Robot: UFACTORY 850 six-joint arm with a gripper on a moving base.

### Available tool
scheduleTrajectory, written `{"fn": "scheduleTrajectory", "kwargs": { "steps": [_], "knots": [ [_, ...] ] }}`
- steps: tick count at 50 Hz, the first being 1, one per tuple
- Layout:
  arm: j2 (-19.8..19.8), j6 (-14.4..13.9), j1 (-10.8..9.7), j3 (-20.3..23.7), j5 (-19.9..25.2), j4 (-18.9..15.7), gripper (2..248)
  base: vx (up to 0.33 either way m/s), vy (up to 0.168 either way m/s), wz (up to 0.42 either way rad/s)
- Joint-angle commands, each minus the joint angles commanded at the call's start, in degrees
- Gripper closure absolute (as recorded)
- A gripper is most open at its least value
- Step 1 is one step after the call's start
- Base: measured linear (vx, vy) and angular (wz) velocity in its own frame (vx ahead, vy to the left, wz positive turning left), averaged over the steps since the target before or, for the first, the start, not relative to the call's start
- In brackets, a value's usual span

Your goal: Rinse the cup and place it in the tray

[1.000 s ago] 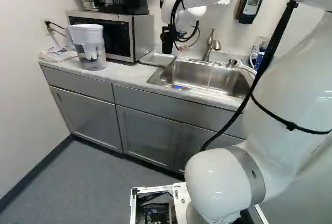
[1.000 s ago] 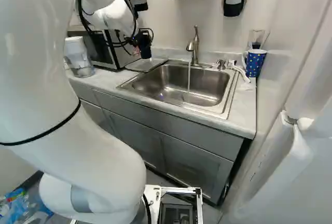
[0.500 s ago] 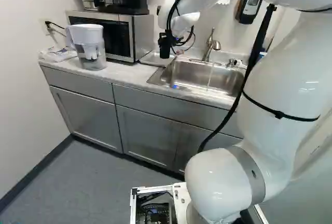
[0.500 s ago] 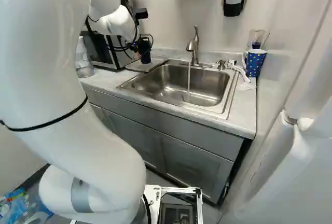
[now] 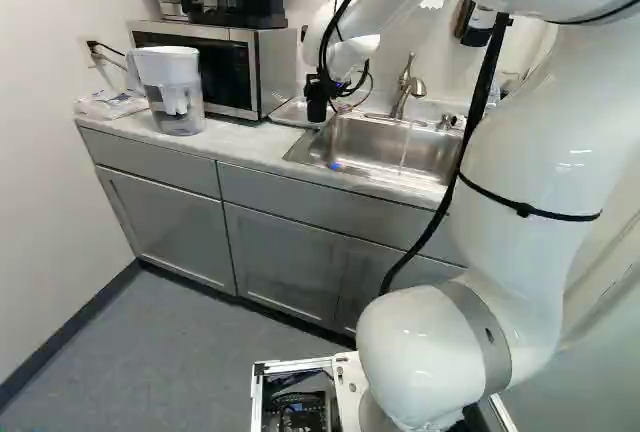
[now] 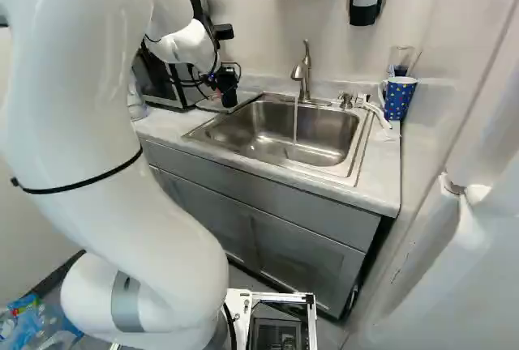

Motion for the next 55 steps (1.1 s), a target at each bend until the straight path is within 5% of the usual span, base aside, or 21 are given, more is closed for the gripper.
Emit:
{"fn": "scheduleTrajectory", "kwargs": {
  "steps": [55],
  "knots": [
    [-2.36, 0.0, 1.31, -2.41, 5.37, 0.0, 137, 0.0, 0.0, 0.0]
  ]
}}
